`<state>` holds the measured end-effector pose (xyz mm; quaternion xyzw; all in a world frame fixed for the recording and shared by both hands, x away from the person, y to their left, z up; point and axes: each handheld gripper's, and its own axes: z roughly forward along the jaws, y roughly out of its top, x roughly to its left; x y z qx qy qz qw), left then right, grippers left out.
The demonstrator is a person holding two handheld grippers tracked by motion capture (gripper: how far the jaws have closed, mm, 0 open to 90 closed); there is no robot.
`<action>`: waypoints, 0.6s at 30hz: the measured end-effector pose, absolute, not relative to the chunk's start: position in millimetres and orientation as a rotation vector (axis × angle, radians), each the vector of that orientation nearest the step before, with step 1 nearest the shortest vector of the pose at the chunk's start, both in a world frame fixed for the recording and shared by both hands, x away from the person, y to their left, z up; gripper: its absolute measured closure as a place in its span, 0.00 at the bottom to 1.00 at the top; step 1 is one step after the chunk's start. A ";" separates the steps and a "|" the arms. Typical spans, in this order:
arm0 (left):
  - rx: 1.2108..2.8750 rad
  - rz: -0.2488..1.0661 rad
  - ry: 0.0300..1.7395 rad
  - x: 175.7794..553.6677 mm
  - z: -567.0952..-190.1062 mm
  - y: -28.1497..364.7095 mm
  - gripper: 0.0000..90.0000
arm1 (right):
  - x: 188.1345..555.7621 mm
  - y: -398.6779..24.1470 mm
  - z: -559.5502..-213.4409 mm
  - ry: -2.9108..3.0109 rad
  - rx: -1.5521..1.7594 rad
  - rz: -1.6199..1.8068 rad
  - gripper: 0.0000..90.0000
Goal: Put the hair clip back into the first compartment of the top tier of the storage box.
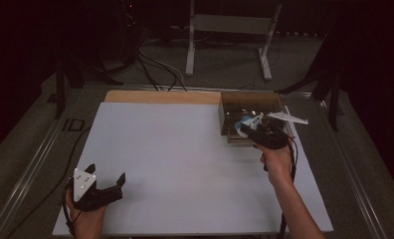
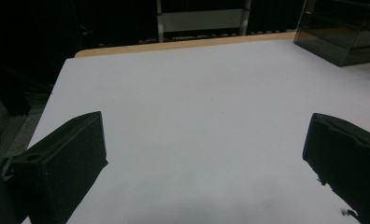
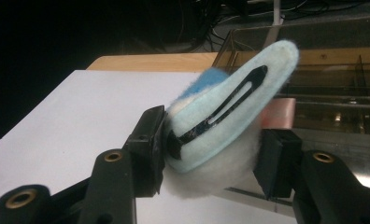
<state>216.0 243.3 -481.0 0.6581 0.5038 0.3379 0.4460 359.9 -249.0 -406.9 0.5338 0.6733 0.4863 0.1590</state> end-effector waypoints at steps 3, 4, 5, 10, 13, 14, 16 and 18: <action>1.630 0.837 1.248 216.1 -481.1 243.3 0.01 | 361.8 -247.8 -405.5 1.919 1.526 1.390 0.55; 1.630 0.836 1.248 216.1 -481.2 243.4 0.01 | 362.3 -247.5 -405.4 1.919 1.526 1.389 0.55; 1.630 0.836 1.248 216.1 -481.2 243.4 0.01 | 362.8 -247.1 -405.4 1.919 1.527 1.388 0.55; 1.631 0.837 1.248 216.1 -481.2 243.2 0.01 | 366.1 -245.8 -405.9 1.918 1.530 1.377 0.55; 1.632 0.837 1.248 216.2 -481.2 243.2 0.01 | 368.9 -245.6 -405.2 1.914 1.541 1.381 0.55; 1.633 0.836 1.247 216.2 -481.3 243.3 0.01 | 369.7 -245.5 -404.6 1.913 1.541 1.379 0.55; 1.633 0.837 1.247 216.3 -481.3 243.4 0.01 | 370.5 -245.2 -403.9 1.910 1.543 1.379 0.55; 1.630 0.837 1.247 216.2 -481.2 243.4 0.01 | 373.6 -243.8 -402.0 1.901 1.548 1.383 0.55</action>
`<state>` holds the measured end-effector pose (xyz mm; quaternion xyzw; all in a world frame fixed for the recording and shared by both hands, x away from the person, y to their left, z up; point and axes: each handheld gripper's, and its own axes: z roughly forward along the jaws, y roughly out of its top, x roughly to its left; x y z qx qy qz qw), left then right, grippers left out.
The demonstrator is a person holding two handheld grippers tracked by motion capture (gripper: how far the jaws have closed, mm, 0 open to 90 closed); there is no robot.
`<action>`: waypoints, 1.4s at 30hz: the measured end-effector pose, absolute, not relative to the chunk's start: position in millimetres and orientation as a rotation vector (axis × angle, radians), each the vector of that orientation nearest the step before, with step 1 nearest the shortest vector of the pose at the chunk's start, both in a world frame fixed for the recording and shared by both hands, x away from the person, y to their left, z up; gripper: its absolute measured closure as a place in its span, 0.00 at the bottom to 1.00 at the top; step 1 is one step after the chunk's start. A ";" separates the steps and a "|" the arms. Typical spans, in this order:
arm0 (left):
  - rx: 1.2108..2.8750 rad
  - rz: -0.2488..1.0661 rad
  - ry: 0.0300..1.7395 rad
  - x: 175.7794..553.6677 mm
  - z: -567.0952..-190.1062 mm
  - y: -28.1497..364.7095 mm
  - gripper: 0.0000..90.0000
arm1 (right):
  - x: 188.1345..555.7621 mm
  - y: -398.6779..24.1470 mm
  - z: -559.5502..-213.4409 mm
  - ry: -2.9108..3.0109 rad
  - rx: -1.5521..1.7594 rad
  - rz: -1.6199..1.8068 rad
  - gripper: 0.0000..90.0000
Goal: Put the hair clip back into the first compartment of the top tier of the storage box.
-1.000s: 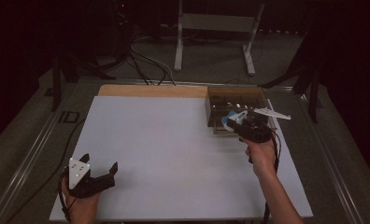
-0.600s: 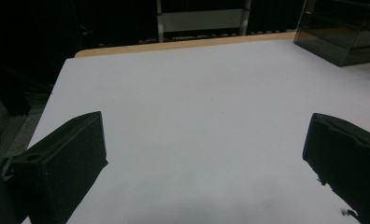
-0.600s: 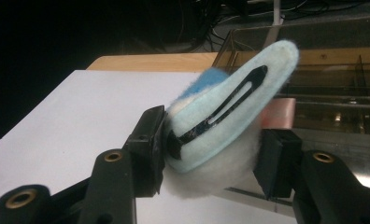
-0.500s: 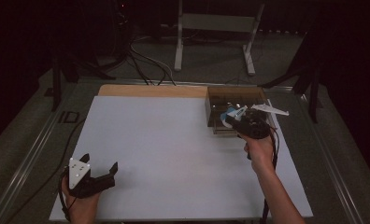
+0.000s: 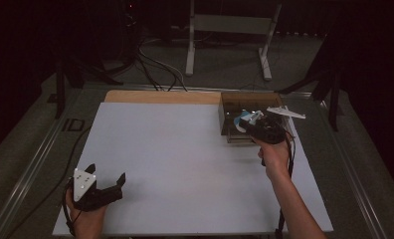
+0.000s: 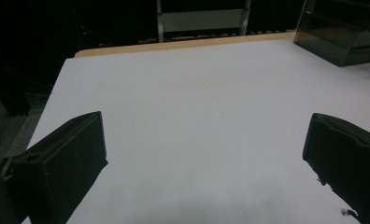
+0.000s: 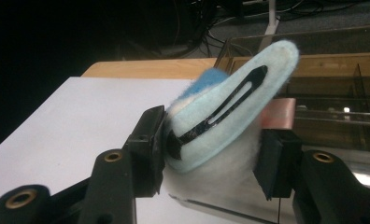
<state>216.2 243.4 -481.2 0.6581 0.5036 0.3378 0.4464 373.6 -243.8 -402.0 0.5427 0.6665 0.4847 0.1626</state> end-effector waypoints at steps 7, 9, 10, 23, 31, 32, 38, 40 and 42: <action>1.627 0.837 1.248 216.2 -481.0 243.6 0.01 | 378.9 -240.0 -402.0 1.900 1.551 1.371 0.55; 1.626 0.838 1.247 216.1 -480.8 243.6 0.01 | 380.4 -239.2 -402.0 1.899 1.558 1.372 0.55; 1.626 0.837 1.247 216.1 -480.8 243.6 0.01 | 381.0 -238.8 -402.0 1.898 1.558 1.370 0.55; 1.627 0.839 1.245 216.0 -480.5 244.2 0.01 | 390.2 -234.7 -407.0 1.892 1.578 1.342 0.55; 1.627 0.839 1.246 215.9 -480.5 244.4 0.01 | 393.5 -232.5 -411.1 1.894 1.589 1.327 0.55; 1.627 0.839 1.246 215.9 -480.5 244.4 0.01 | 393.9 -232.2 -411.7 1.894 1.591 1.324 0.55; 1.627 0.840 1.246 216.0 -480.5 244.1 0.01 | 395.2 -230.8 -413.8 1.894 1.598 1.318 0.55; 1.628 0.839 1.246 215.9 -480.5 244.3 0.01 | 395.9 -230.1 -415.2 1.892 1.601 1.314 0.55; 1.627 0.839 1.246 215.9 -480.4 244.4 0.01 | 396.5 -229.8 -416.2 1.891 1.605 1.309 0.55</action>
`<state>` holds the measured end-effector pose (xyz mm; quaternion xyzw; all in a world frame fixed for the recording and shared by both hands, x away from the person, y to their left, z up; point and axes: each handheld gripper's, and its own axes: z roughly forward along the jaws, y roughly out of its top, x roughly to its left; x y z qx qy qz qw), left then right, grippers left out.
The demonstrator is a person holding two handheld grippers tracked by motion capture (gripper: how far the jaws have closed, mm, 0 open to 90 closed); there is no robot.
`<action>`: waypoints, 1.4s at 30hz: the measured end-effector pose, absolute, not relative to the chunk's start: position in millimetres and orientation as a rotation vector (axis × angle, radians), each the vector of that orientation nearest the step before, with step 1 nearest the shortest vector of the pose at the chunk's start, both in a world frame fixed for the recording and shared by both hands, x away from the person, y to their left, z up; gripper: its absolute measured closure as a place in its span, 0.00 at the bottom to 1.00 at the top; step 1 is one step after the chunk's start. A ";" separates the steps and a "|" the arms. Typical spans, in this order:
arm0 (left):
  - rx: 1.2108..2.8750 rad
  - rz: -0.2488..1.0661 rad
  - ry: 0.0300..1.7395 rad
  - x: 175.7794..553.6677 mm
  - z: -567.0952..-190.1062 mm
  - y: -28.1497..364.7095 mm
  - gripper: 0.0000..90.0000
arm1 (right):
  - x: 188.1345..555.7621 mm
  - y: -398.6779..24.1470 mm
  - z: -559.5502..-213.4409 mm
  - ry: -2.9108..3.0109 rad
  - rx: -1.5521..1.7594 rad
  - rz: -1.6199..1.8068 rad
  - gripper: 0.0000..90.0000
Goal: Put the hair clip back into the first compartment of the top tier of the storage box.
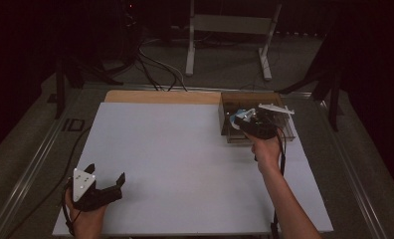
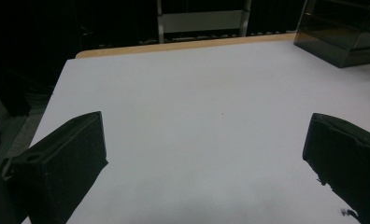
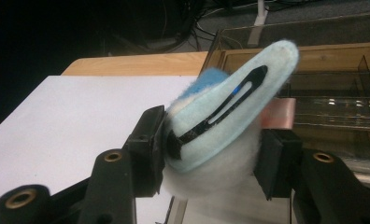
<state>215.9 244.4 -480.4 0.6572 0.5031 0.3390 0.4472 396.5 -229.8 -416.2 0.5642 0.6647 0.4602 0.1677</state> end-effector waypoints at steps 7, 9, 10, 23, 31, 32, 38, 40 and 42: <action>1.627 0.838 1.246 216.0 -480.6 243.9 0.01 | 398.0 -230.1 -420.5 1.890 1.620 1.295 0.55; 1.627 0.838 1.246 216.1 -480.6 243.9 0.01 | 398.0 -230.2 -421.3 1.889 1.621 1.290 0.55; 1.627 0.838 1.245 216.1 -480.6 244.0 0.01 | 398.0 -230.2 -421.7 1.890 1.621 1.288 0.55; 1.632 0.836 1.245 216.4 -481.0 243.3 0.01 | 398.8 -231.0 -433.3 1.941 1.634 1.242 0.55; 1.634 0.836 1.244 216.5 -481.0 243.1 0.01 | 400.8 -232.0 -438.6 1.985 1.638 1.207 0.55; 1.634 0.836 1.244 216.5 -481.0 243.2 0.01 | 400.9 -231.7 -439.0 1.989 1.638 1.203 0.55; 1.628 0.837 1.245 216.3 -480.9 243.4 0.01 | 401.6 -231.0 -440.8 1.997 1.643 1.193 0.54; 1.627 0.836 1.245 216.3 -480.8 243.4 0.01 | 402.0 -231.0 -441.6 2.001 1.648 1.187 0.54; 1.627 0.837 1.245 216.3 -480.8 243.6 0.01 | 402.6 -231.3 -442.3 2.007 1.651 1.181 0.54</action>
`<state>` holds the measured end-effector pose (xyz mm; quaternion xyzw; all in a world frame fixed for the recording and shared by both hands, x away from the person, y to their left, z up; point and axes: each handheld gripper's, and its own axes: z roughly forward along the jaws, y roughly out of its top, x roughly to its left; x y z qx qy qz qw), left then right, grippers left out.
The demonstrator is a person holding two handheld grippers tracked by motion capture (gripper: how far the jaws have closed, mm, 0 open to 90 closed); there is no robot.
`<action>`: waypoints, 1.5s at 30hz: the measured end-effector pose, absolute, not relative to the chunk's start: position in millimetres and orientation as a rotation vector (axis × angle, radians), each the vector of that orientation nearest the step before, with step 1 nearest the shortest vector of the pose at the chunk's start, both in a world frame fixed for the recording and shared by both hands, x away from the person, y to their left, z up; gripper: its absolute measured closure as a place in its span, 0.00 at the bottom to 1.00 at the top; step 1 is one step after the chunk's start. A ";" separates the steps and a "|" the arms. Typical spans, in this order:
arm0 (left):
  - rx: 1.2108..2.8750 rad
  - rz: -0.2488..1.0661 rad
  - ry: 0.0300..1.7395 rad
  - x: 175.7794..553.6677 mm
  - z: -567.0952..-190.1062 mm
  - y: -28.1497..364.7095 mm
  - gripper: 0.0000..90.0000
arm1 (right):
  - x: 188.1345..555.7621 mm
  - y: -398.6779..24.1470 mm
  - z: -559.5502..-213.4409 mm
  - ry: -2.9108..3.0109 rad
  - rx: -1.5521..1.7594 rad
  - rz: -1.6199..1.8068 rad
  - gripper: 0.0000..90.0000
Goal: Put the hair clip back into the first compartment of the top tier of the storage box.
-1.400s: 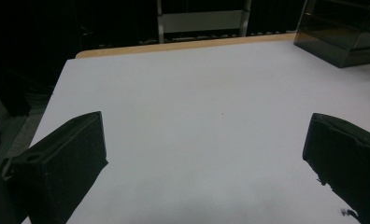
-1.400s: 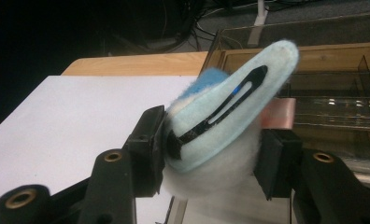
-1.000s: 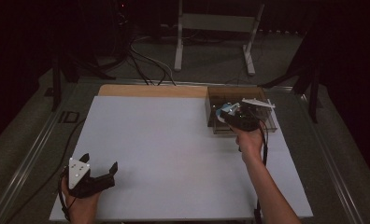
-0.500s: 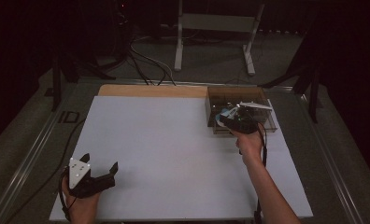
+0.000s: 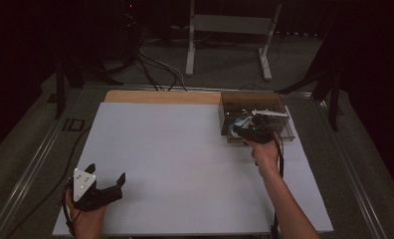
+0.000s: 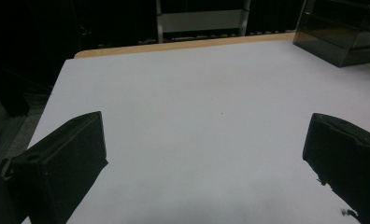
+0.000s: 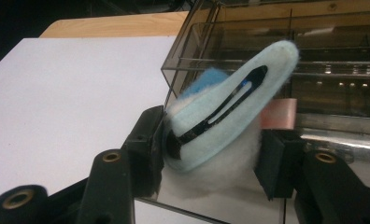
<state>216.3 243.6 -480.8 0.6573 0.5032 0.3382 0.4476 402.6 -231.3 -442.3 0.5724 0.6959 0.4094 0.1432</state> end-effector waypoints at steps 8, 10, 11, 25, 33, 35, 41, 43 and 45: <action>1.628 0.838 1.245 216.2 -480.7 243.6 0.01 | 404.5 -231.9 -444.9 2.041 1.651 1.161 0.53; 1.627 0.837 1.245 216.2 -480.7 243.7 0.01 | 405.2 -232.4 -445.5 2.040 1.657 1.158 0.52; 1.627 0.838 1.246 216.1 -480.6 243.8 0.01 | 405.5 -232.7 -445.8 2.044 1.659 1.158 0.52; 1.627 0.838 1.246 216.2 -480.7 243.8 0.01 | 406.6 -239.3 -442.9 2.022 1.649 1.130 0.42; 1.627 0.837 1.247 216.1 -480.8 243.7 0.01 | 406.7 -246.6 -440.1 1.981 1.663 1.098 0.39; 1.627 0.838 1.246 216.1 -480.7 243.7 0.01 | 406.5 -249.0 -439.7 1.970 1.675 1.096 0.39; 1.631 0.838 1.246 216.2 -480.9 243.5 0.01 | 401.7 -247.7 -436.0 1.984 1.644 1.064 0.39; 1.632 0.837 1.245 216.3 -480.9 243.3 0.01 | 400.6 -247.0 -434.4 1.982 1.638 1.064 0.40; 1.633 0.837 1.245 216.4 -481.0 243.3 0.01 | 400.4 -246.3 -433.3 1.976 1.633 1.063 0.44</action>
